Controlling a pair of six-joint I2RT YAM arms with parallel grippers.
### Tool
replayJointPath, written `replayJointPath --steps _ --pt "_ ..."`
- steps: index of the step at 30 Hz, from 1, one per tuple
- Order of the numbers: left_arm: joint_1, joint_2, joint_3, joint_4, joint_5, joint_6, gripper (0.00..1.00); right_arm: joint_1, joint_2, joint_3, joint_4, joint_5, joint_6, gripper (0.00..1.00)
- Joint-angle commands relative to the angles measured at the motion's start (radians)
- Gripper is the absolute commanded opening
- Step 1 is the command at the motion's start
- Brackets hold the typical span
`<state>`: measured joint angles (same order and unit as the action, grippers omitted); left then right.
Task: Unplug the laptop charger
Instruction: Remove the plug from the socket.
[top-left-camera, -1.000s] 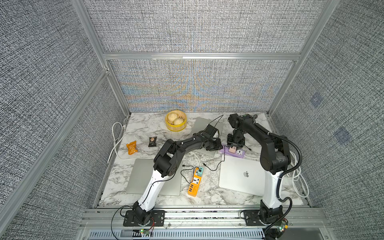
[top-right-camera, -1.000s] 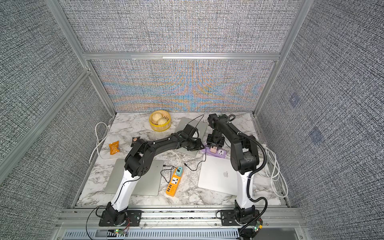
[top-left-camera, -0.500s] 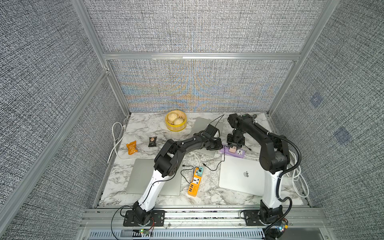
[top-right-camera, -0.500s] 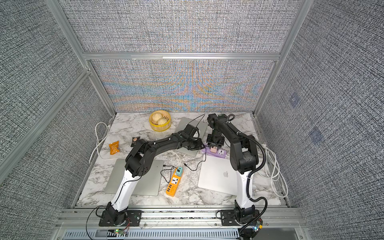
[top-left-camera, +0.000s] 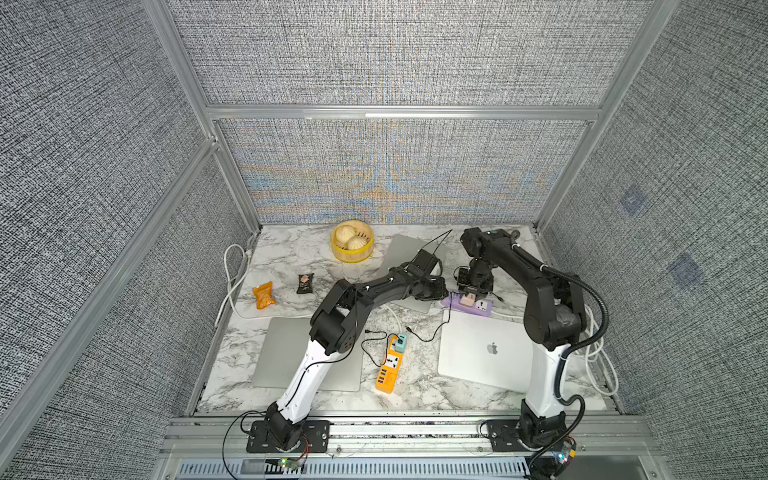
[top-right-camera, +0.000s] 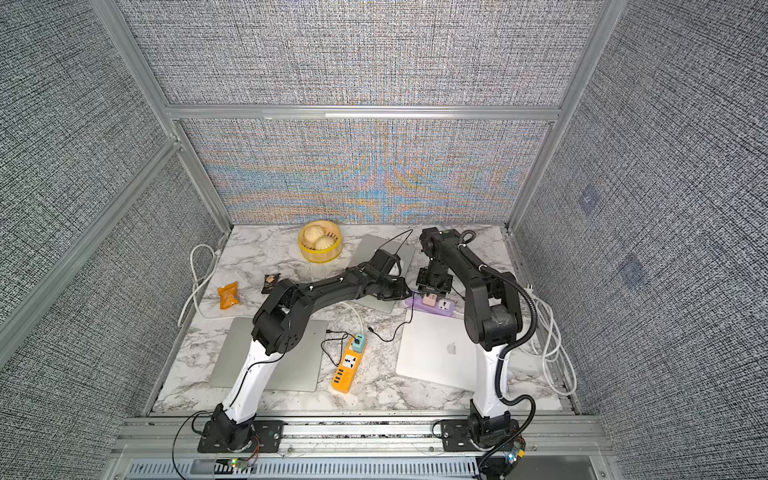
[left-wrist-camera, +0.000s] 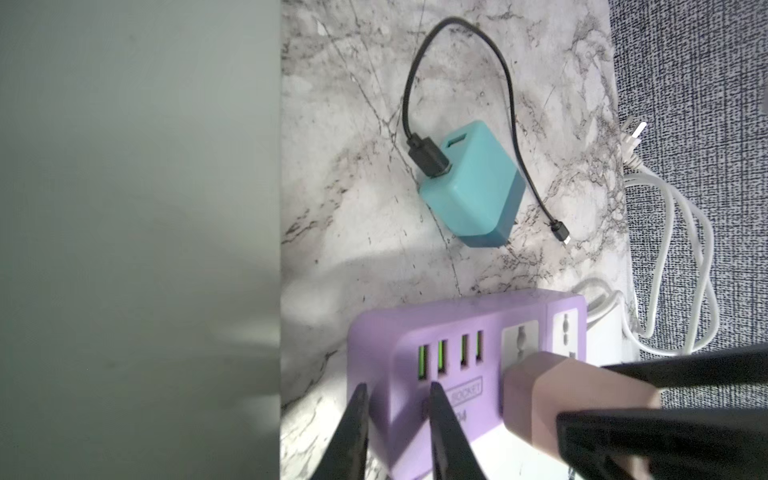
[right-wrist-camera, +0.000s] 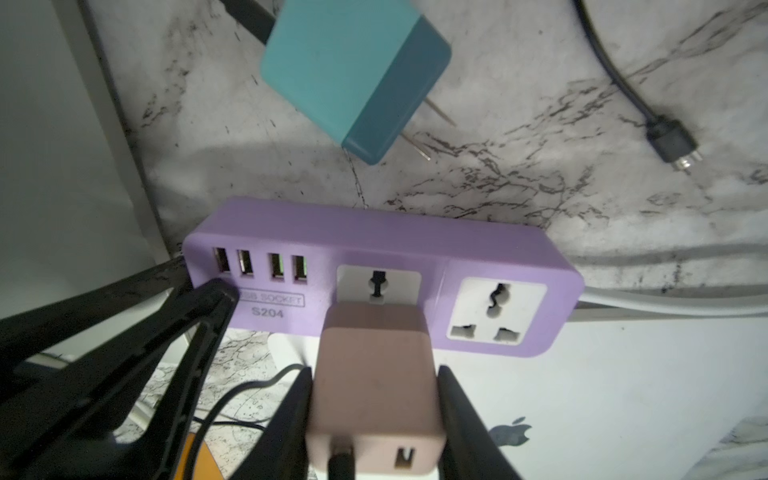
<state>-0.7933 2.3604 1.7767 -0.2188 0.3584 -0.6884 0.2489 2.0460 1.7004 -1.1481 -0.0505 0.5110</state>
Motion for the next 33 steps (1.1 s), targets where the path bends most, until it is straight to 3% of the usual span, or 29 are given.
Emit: replayJointPath --steps 1,6,11,20,23,30,33 --pt "-0.009 0.022 -0.004 -0.145 -0.036 0.022 0.24 0.011 -0.008 0.006 0.010 -0.100 -0.001 0.27" --pt "-0.016 0.021 0.014 -0.170 -0.050 0.043 0.24 0.036 0.018 0.052 -0.058 0.041 -0.026 0.27" --pt "-0.021 0.028 0.021 -0.183 -0.056 0.047 0.24 0.043 0.029 0.048 -0.059 0.044 -0.026 0.27" --pt "-0.025 0.035 0.021 -0.195 -0.062 0.049 0.24 0.007 -0.018 -0.008 0.051 -0.185 0.003 0.27" --pt "-0.026 0.039 0.028 -0.201 -0.062 0.052 0.24 0.004 -0.026 -0.010 0.057 -0.192 0.007 0.27" --pt "-0.031 0.048 0.043 -0.225 -0.073 0.056 0.24 0.041 0.000 0.009 -0.007 0.000 -0.016 0.26" --pt "-0.032 0.047 0.043 -0.228 -0.081 0.058 0.24 0.058 0.011 0.022 -0.023 0.029 -0.018 0.26"
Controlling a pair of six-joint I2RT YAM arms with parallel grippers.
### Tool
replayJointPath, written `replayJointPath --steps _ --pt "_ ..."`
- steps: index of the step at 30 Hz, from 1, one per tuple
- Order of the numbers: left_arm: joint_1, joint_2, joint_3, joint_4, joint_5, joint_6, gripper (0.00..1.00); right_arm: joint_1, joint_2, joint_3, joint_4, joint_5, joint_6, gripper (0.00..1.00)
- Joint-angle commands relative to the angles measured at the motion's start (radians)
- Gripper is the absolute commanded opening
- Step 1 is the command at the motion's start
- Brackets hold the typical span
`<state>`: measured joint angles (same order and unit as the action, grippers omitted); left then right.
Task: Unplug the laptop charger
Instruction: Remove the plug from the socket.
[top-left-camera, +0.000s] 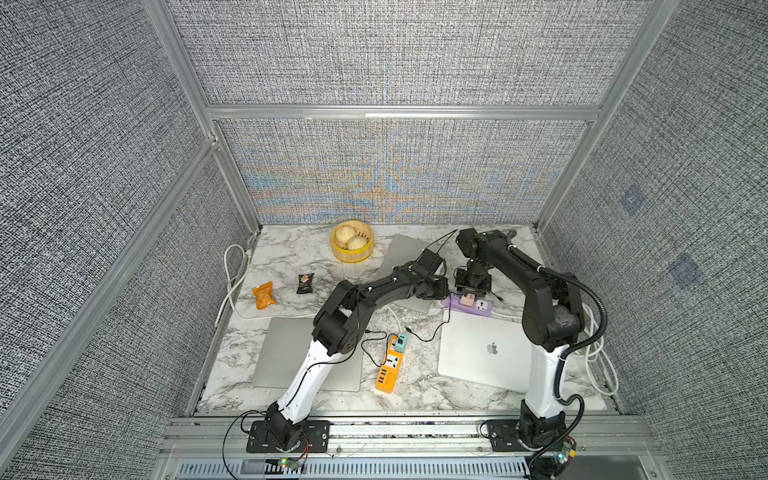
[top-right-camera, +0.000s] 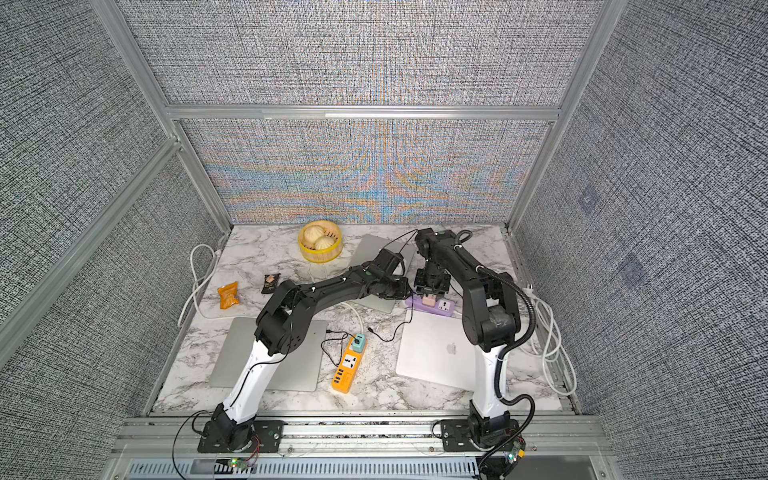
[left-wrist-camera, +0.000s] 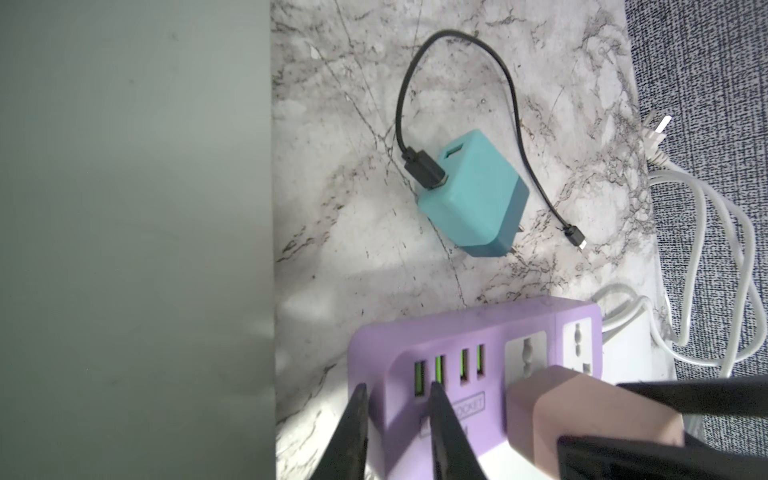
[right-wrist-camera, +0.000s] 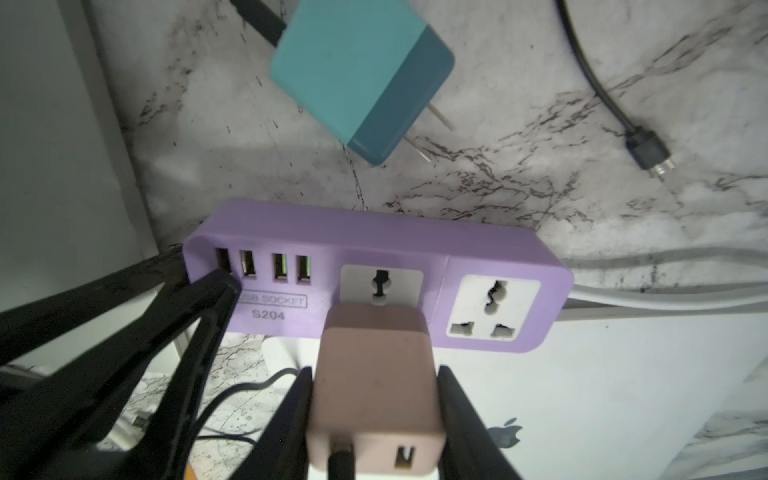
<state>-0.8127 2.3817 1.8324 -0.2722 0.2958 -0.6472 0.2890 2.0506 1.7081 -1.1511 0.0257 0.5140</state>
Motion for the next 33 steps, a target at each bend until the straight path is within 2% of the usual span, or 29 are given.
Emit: replayJointPath --steps 1,6,10,13,20,23,33 --pt "-0.013 0.026 -0.012 -0.177 -0.018 0.018 0.24 0.017 0.008 0.016 -0.019 -0.060 -0.019 0.26" --pt "-0.014 0.036 -0.012 -0.183 -0.007 0.015 0.24 -0.019 -0.017 -0.025 0.062 -0.241 0.013 0.26" --pt "-0.014 0.043 -0.010 -0.185 -0.004 0.015 0.24 -0.037 -0.042 -0.032 0.090 -0.302 0.022 0.26" --pt "-0.014 0.045 -0.005 -0.191 -0.004 0.018 0.24 -0.037 -0.049 -0.025 0.076 -0.279 0.023 0.25" --pt "-0.014 0.051 0.002 -0.202 -0.003 0.022 0.24 -0.007 -0.034 -0.011 0.015 -0.114 -0.011 0.25" --pt "-0.014 0.050 0.005 -0.202 -0.001 0.021 0.24 -0.015 -0.040 -0.014 0.028 -0.150 -0.004 0.25" --pt "-0.014 0.016 0.087 -0.223 0.045 0.015 0.24 -0.029 -0.121 -0.001 0.001 -0.128 -0.017 0.25"
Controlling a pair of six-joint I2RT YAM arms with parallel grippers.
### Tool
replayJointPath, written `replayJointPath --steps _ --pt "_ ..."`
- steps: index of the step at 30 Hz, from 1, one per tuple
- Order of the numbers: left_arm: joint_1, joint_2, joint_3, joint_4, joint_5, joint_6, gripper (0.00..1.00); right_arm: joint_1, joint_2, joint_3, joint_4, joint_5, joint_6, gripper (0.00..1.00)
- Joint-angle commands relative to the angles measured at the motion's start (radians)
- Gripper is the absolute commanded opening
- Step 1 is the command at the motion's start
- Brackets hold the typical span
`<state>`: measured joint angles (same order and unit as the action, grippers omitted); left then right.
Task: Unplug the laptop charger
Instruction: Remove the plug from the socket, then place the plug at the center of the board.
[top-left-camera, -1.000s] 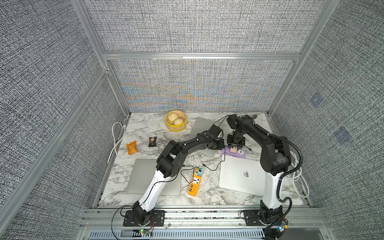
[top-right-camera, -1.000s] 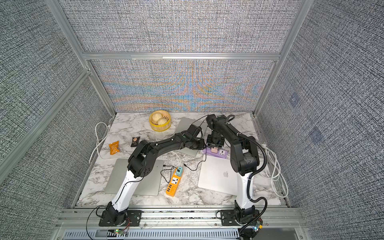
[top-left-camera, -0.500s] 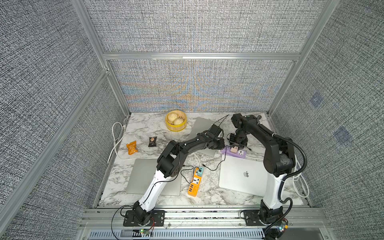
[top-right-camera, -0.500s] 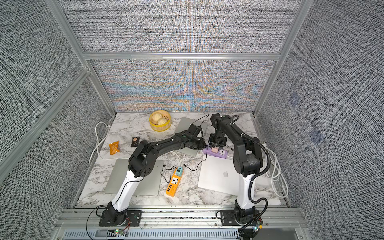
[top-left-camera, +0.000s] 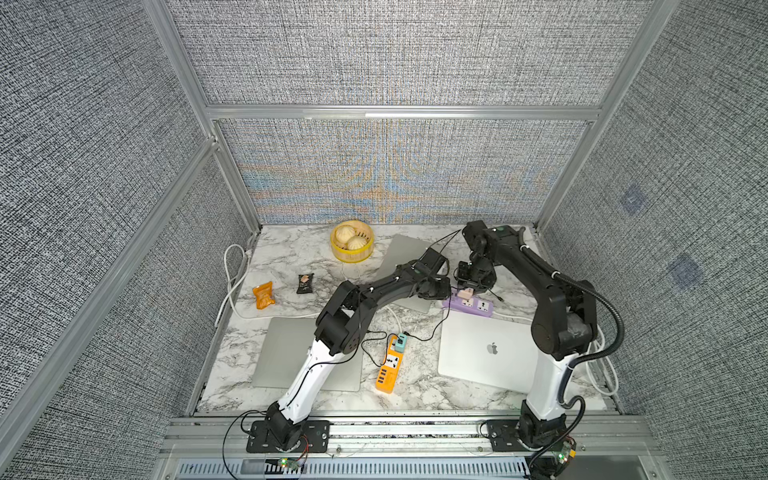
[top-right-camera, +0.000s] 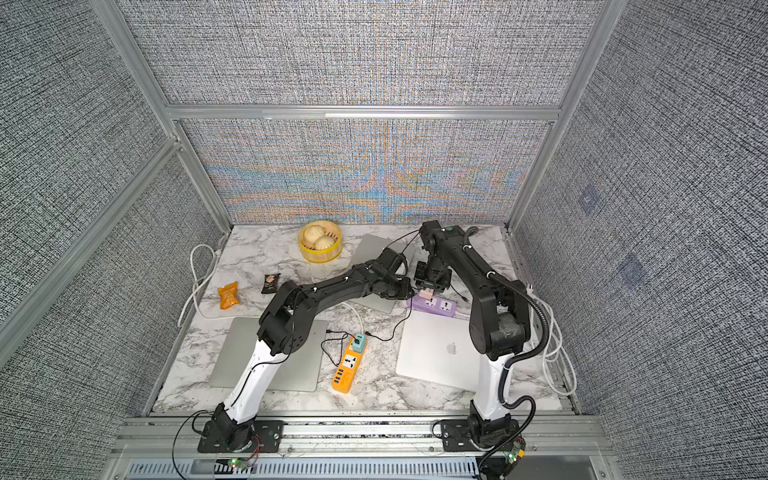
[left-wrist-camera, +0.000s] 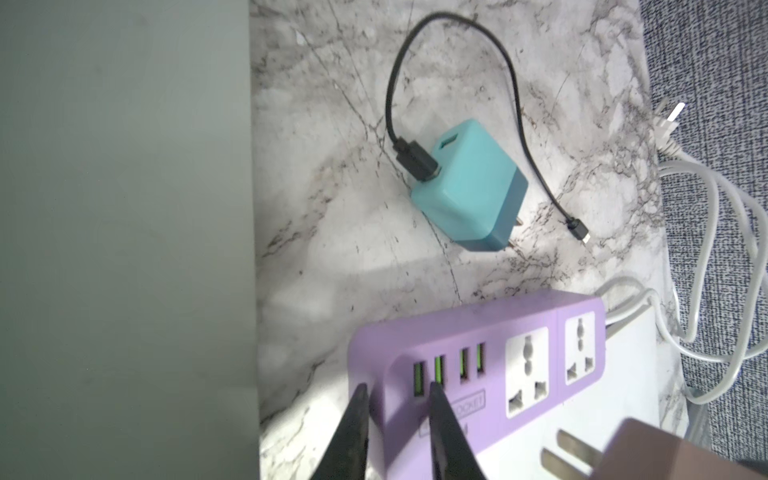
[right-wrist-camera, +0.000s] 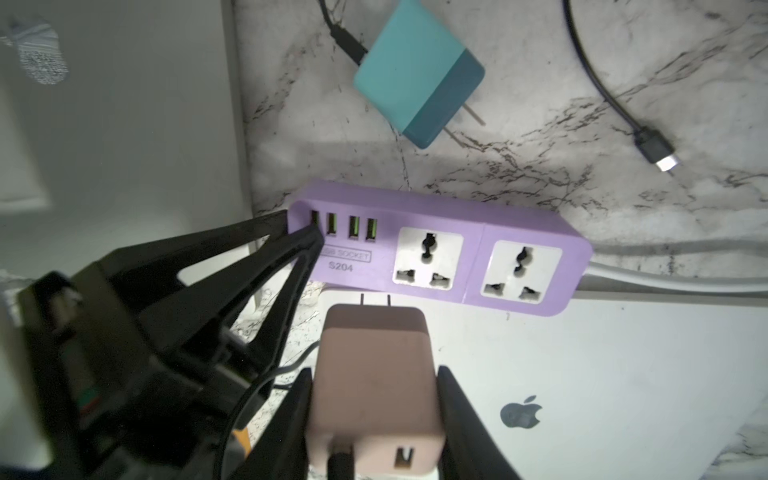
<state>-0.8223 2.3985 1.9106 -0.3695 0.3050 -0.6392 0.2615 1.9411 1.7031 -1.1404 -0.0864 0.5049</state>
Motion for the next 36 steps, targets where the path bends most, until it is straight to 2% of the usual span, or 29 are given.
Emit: replayJointPath --steps 1,7,15,24,31,33,36 --pt "-0.005 -0.008 0.017 -0.127 0.037 0.006 0.24 -0.003 -0.016 0.007 -0.014 -0.009 -0.009 0.25" --pt "0.002 -0.055 0.044 -0.164 0.007 0.019 0.24 -0.017 -0.040 0.034 -0.040 0.040 -0.019 0.25" --pt "0.027 -0.136 0.042 -0.169 -0.003 0.021 0.24 -0.045 -0.053 0.164 -0.091 0.054 -0.043 0.25" --pt "0.061 -0.202 -0.002 -0.166 -0.009 0.027 0.24 -0.086 -0.017 0.517 -0.180 0.066 -0.072 0.25" --pt "0.069 -0.221 -0.036 -0.152 -0.007 0.020 0.24 -0.180 0.043 0.758 -0.203 0.116 -0.112 0.25" --pt "0.069 -0.223 -0.040 -0.150 -0.004 0.018 0.24 -0.214 0.047 0.774 -0.188 0.148 -0.117 0.25" --pt "0.069 -0.227 -0.052 -0.143 -0.002 0.015 0.24 -0.260 0.020 0.708 -0.118 0.178 -0.124 0.25"
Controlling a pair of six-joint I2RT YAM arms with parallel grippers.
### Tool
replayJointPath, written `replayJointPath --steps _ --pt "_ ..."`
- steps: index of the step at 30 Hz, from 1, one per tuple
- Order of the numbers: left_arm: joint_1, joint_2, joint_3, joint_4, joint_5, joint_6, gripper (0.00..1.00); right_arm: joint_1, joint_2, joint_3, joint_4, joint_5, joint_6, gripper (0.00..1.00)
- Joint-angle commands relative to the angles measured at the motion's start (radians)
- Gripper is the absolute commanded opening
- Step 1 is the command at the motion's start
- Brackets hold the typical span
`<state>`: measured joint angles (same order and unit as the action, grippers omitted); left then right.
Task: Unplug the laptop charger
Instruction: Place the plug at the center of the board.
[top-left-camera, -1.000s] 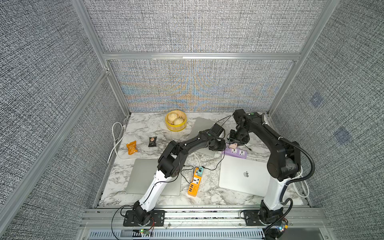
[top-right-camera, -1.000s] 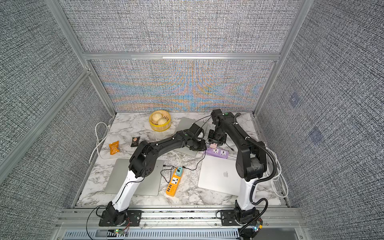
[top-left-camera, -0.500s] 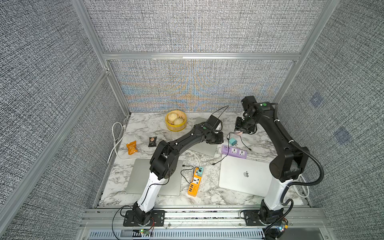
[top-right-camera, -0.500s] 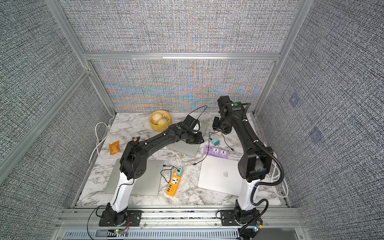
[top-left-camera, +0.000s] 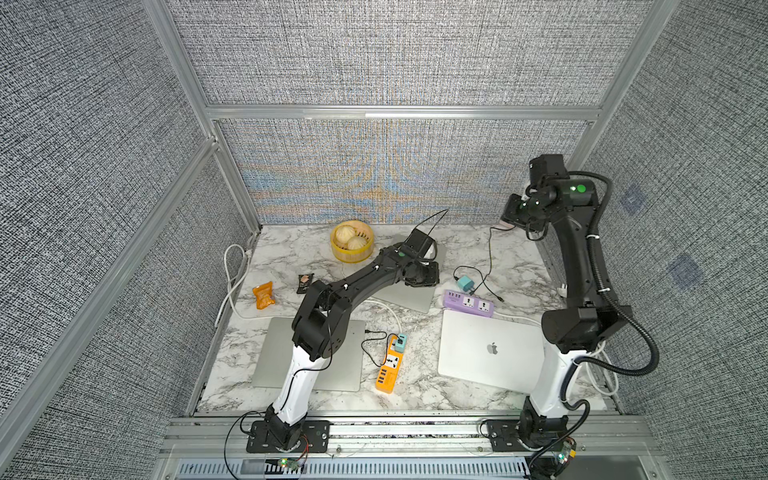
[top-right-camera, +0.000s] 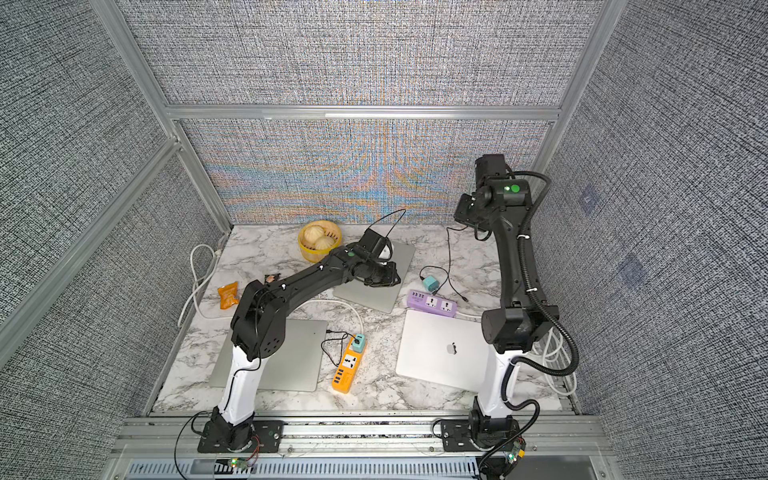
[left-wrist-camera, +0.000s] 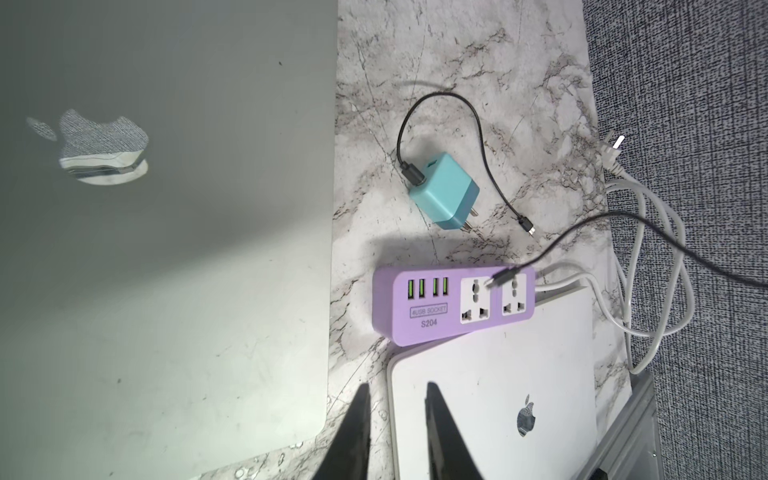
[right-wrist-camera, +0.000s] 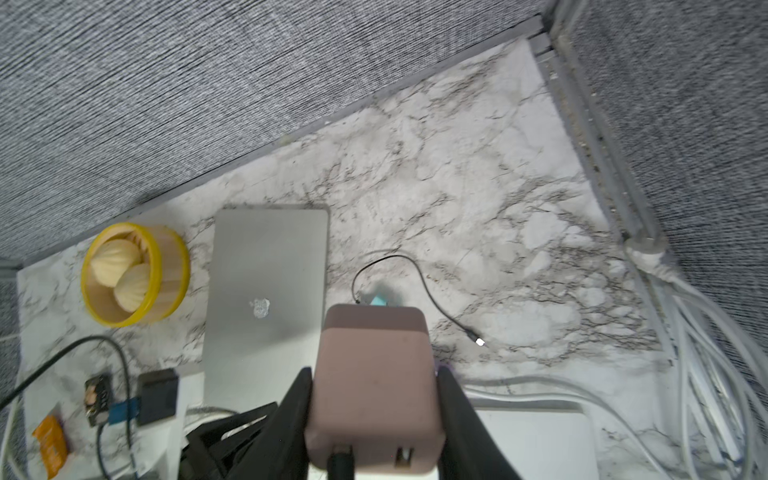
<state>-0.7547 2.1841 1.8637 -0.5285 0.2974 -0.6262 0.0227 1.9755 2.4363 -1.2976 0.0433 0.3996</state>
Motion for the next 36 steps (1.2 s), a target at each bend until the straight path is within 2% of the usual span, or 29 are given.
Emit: replayJointPath --steps 1,6,11,22,31,36 --pt "0.002 -0.012 -0.008 0.018 0.006 0.000 0.24 -0.031 -0.027 -0.058 0.068 0.072 -0.024 0.25" --pt "0.002 -0.017 -0.022 0.028 0.009 -0.005 0.24 -0.081 -0.055 -0.159 0.144 0.198 -0.080 0.25" --pt "0.002 -0.009 -0.032 0.041 0.022 -0.012 0.24 -0.109 -0.059 -0.243 0.194 0.230 -0.118 0.25" --pt "0.000 -0.022 -0.076 0.069 0.020 -0.027 0.24 -0.112 -0.046 -0.597 0.446 0.276 -0.144 0.25" --pt "0.001 -0.036 -0.135 0.108 0.025 -0.038 0.24 -0.107 0.055 -0.643 0.491 0.263 -0.136 0.25" --pt "0.002 -0.035 -0.148 0.120 0.028 -0.047 0.24 -0.093 0.096 -0.658 0.473 0.253 -0.084 0.25"
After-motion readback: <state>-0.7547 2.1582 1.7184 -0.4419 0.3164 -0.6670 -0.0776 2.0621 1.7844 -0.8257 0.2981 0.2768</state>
